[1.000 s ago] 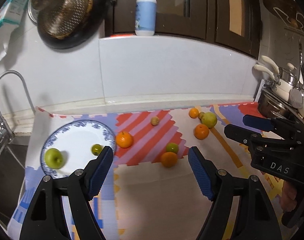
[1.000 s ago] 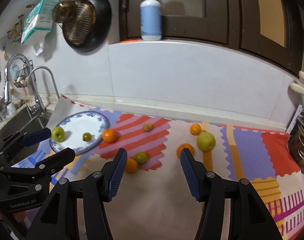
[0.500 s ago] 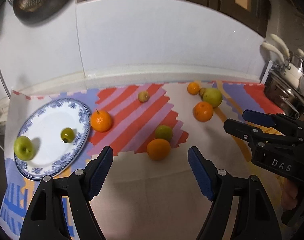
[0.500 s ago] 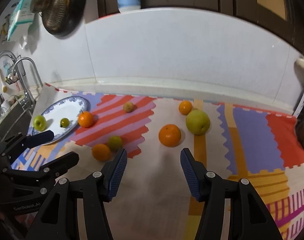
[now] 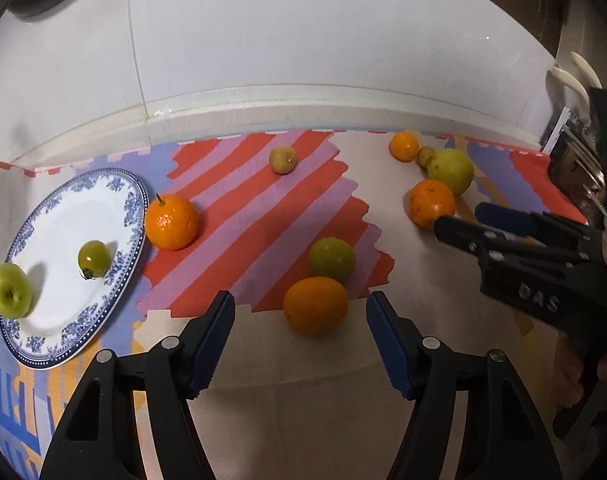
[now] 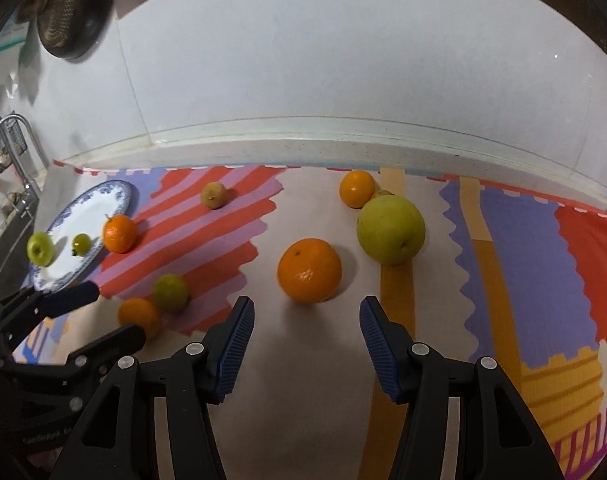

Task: Organize fruits
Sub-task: 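Close the left tool on an orange while the right tool grasps a larger orange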

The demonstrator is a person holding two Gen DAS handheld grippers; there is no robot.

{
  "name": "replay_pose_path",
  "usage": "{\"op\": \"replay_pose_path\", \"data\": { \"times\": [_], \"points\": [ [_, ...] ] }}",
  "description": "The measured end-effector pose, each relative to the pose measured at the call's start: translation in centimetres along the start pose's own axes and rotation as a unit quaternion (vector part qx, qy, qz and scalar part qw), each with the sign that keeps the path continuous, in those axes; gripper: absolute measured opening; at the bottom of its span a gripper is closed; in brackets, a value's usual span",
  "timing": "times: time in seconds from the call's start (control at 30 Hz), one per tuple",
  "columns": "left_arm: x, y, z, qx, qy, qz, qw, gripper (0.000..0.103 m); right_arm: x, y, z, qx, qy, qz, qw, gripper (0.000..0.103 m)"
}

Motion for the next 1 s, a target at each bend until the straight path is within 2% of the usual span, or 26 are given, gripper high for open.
{"op": "replay_pose_path", "data": {
  "times": [0.17, 0.23, 0.37, 0.5, 0.77, 1.0],
  "points": [
    [-0.1, -0.4, 0.1, 0.001, -0.002, 0.004, 1.0000, 0.061, -0.7, -1.5, 0.4, -0.002, 0.010, -0.001, 1.000, 0.056],
    [-0.1, -0.5, 0.2, 0.006, 0.002, 0.007, 1.0000, 0.055, -0.9, -2.1, 0.6, 0.000, 0.014, 0.001, 1.000, 0.056],
    [-0.1, -0.8, 0.0, 0.020, 0.006, 0.014, 0.9997, 0.049, -1.0, -3.1, 0.7, -0.001, 0.017, 0.007, 1.000, 0.050],
    [0.0, -0.9, -0.7, 0.030, -0.006, 0.016, 0.9994, 0.036, -1.1, -3.4, 0.4, 0.003, 0.016, 0.006, 1.000, 0.044],
    [-0.1, -0.5, -0.7, 0.031, -0.004, 0.012, 0.9994, 0.036, -0.9, -3.5, 0.5, 0.004, 0.013, 0.010, 1.000, 0.042],
    [-0.7, 1.3, -1.0, 0.035, -0.010, -0.011, 0.9993, 0.036, -0.4, -0.8, 1.1, -0.007, 0.005, -0.005, 1.000, 0.042]
  ]
}}
Point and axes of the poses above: each gripper's, at about its wrist camera, not at the fingertips, and y roughly against the way its jaws point, z to its left, x to its underside, the point moved 8 cm from there along -y, roughly the way its jaws point, and after that the axes turned 3 degrees about x, right-handed, at the moved point
